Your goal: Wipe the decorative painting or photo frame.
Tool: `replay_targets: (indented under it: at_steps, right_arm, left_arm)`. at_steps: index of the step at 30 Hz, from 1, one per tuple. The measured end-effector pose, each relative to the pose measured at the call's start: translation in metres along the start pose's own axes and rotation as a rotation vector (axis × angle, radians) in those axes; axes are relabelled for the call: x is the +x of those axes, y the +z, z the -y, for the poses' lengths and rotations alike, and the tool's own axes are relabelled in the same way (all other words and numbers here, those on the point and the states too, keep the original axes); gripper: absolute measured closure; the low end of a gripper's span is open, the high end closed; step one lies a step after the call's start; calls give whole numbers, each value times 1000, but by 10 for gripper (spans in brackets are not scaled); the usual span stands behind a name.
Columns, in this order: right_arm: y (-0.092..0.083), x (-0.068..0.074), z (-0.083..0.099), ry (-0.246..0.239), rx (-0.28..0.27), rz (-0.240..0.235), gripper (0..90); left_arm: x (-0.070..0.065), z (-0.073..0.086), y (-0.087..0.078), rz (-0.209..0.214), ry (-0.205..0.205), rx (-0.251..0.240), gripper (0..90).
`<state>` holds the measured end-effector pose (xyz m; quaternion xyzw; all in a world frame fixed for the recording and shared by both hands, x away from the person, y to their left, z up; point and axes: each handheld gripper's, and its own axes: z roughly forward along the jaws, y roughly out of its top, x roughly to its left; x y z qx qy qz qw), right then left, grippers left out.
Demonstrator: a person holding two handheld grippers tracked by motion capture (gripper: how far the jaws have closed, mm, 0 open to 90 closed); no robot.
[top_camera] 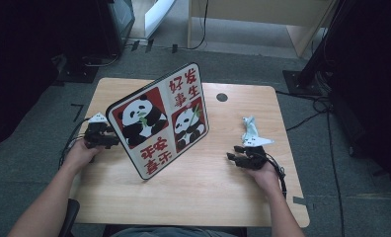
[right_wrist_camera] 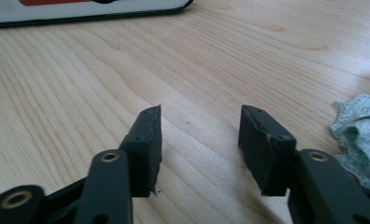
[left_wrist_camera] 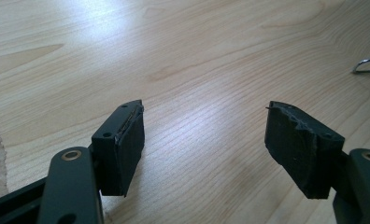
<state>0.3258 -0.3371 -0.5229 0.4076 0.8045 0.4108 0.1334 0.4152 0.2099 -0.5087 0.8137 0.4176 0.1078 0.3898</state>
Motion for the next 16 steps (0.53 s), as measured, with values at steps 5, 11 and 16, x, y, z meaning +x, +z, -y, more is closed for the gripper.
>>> replay_targets:
  at_steps: [5, 11, 16]
  right_arm:
    - [3, 6, -1, -34, 16, -18, 326]
    - [6, 19, -1, -109, 51, 19, 216]
    - [7, 19, -1, -127, 59, 5, 152]
  left_arm:
    - [-1, 2, 3, 1, 20, 17, 268]
    - [-1, 3, 3, 5, 18, 17, 267]
    - [-2, 4, 3, 3, 5, 7, 251]
